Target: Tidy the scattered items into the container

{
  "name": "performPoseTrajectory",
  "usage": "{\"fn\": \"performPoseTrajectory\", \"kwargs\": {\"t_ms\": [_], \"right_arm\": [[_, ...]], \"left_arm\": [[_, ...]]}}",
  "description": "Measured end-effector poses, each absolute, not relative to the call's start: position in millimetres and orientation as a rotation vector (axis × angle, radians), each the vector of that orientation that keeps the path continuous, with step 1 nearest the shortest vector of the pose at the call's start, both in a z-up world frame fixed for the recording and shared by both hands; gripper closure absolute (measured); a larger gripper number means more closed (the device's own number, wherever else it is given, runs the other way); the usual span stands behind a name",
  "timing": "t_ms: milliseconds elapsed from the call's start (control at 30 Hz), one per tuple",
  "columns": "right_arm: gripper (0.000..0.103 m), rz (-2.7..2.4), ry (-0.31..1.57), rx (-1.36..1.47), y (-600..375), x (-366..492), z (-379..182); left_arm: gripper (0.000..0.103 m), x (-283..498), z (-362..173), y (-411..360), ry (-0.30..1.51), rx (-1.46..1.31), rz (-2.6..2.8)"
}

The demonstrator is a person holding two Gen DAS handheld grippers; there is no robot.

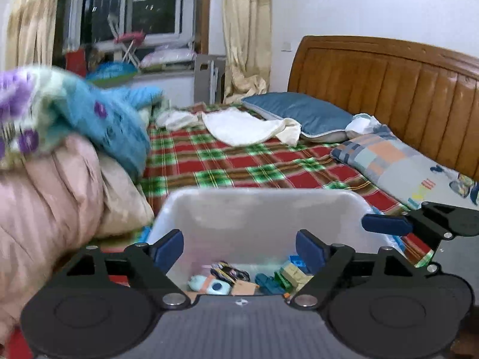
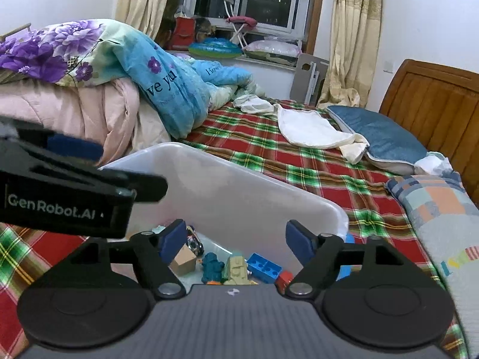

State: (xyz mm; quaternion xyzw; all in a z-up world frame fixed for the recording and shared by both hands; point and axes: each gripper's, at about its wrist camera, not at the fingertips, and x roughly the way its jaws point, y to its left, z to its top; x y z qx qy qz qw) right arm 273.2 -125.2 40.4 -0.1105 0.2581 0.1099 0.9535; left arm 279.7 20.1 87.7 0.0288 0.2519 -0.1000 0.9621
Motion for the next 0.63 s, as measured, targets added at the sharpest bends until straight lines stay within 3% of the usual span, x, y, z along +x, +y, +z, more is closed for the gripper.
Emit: {"fn": "performPoseTrajectory", "kwargs": {"t_ms": [200, 433, 633], "right_arm": [[0.012, 0.212, 0.543, -0.222, -128.4, 252.1, 56.7], [0.012, 0.203, 0.571, -0.238, -137.1, 237.2, 63.6], [0.011, 0.184, 0.596, -0.199, -149.1, 237.0, 68.4]], "left_arm": [[0.018, 260.5, 110.6, -10.6, 0.48, 0.249, -0.077], [0.018, 264.0, 118.1, -25.6, 0.626, 0.21, -0.134], [0.018, 262.3, 124.3, -29.9, 0.614, 0.209, -0.103]]}}
